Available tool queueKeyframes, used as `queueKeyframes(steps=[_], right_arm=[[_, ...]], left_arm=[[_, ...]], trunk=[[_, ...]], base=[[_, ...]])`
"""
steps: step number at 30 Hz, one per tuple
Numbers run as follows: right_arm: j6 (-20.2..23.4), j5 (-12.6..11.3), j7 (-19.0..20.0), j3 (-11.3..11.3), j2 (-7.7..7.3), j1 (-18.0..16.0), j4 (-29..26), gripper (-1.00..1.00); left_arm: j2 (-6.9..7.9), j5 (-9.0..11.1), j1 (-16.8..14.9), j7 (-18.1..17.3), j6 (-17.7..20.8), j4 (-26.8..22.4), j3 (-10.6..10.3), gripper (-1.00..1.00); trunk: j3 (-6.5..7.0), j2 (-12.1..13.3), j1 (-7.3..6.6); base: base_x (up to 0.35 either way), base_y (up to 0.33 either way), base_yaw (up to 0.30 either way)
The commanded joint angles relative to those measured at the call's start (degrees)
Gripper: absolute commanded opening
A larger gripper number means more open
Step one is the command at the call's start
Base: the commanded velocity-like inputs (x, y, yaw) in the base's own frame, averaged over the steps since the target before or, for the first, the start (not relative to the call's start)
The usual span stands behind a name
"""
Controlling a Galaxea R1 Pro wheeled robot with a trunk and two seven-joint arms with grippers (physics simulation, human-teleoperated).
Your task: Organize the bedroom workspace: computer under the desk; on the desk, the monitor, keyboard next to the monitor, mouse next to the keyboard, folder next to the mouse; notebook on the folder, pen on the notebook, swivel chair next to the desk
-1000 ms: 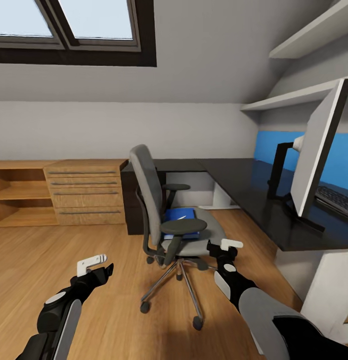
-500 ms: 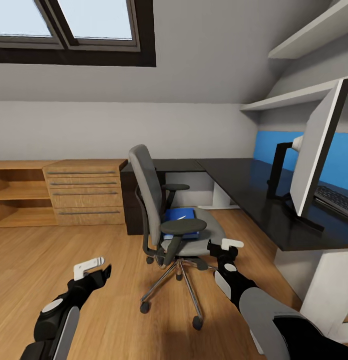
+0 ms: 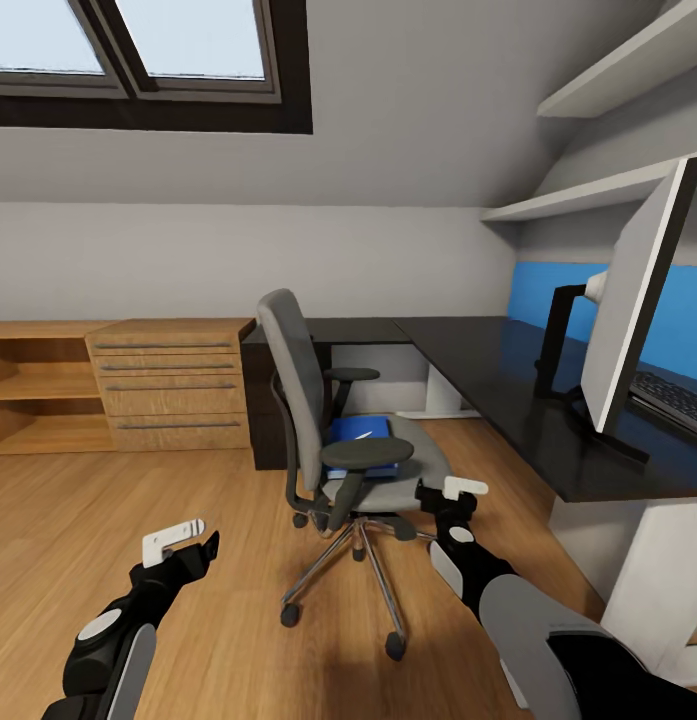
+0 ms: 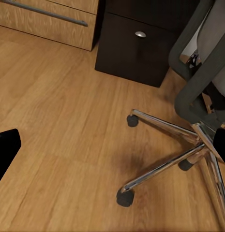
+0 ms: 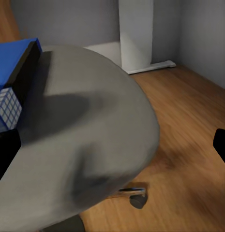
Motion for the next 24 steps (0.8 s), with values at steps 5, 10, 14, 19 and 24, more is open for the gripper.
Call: queueKeyframes(steps=[5,10,14,19,24], right_arm=[[0.3,-3.2,0.2,-2.9,-0.18,-0.1,-0.1,1.0],[0.8,-10.1,0.5,-6.4,-1.63,-0.2,-0.2,1.0],[3.6,-18.0,1.8,-7.6,-3.12,-0.4,-0.2,1.0],[8.4,-28.0,5.9,-8.0,-4.02,-0.5,-0.1,1.0],[9.6,-31.5,8.1,-8.0,-4.17,-0.6,0.2,1.0]], left_arm=[[-0.03,0.6,0.0,0.4,0.3,-0.1,0.0,1.0],[-0.03,0.6,0.0,0.4,0.3,-0.1,0.0,1.0],[-0.09,0.6,0.0,0.4,0.3,-0.1,0.0,1.0],[-0.11,0.6,0.0,0.4,0.2,-0.1,0.0,1.0],[-0.12,0.6,0.0,0.5,0.2,-0.1,0.0,1.0]], trunk=[[-0.06,0.0,-0.01],[-0.06,0.0,-0.01],[-0.06,0.0,-0.01],[-0.06,0.0,-0.01],[-0.06,0.0,-0.01]], base=[[0.0,0.0,0.0],[0.0,0.0,0.0],[0.0,0.0,0.0],[0.0,0.0,0.0],[0.0,0.0,0.0]])
